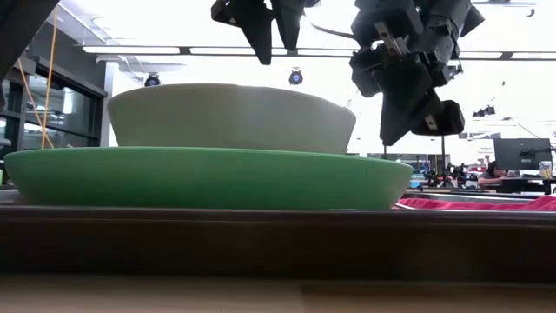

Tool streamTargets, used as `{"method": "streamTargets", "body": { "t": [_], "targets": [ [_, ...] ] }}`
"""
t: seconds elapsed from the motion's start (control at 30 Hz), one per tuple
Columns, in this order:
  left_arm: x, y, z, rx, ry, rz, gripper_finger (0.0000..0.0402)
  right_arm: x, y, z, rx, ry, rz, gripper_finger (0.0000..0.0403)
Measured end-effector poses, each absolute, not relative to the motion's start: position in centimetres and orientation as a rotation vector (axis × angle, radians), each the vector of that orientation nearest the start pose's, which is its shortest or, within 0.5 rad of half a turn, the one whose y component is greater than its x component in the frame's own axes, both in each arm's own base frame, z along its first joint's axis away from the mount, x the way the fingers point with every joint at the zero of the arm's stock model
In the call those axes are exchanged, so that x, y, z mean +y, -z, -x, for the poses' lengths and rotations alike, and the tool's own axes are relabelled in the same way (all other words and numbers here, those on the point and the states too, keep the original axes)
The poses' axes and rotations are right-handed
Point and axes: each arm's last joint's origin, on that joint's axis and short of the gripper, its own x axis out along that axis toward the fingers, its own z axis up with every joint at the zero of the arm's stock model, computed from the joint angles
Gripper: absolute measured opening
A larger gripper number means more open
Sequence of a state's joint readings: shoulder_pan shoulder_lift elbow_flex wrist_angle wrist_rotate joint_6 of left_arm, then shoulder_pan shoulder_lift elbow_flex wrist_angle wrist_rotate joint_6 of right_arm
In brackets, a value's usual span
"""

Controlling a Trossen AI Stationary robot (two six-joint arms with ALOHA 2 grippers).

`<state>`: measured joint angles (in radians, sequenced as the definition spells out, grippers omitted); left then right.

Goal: Set up tray
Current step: Put the yellow table knife on the red table napkin to the right of the blue fork

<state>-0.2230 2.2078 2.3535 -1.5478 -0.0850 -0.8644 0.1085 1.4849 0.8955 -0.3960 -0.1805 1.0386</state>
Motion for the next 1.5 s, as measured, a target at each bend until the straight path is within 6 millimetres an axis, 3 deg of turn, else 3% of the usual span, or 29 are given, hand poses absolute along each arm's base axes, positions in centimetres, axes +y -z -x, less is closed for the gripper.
{"method": "streamTargets", "body": {
  "t": [0.47, 0.87, 1.23, 1.5],
  "targets": [
    [-9.6, -31.5, -41.4, 1.332, -0.475, 0.418, 0.0223, 2.7, -20.9, -27.9, 1.016, 0.278, -0.944, 0.0000],
    [-9.3, -33.7, -40.2, 1.225, -0.525, 0.362, 0.0223, 1.5, -25.0, -24.4, 0.875, 0.379, -0.868, 0.0000],
    [-10.6, -35.8, -38.5, 1.140, -0.532, 0.344, 0.0223, 1.0, -27.5, -21.5, 0.775, 0.414, -0.820, 0.0000],
    [-11.8, -36.1, -38.0, 1.112, -0.535, 0.325, 0.0223, 0.8, -29.0, -19.5, 0.712, 0.418, -0.768, 0.0000]
  ]
}}
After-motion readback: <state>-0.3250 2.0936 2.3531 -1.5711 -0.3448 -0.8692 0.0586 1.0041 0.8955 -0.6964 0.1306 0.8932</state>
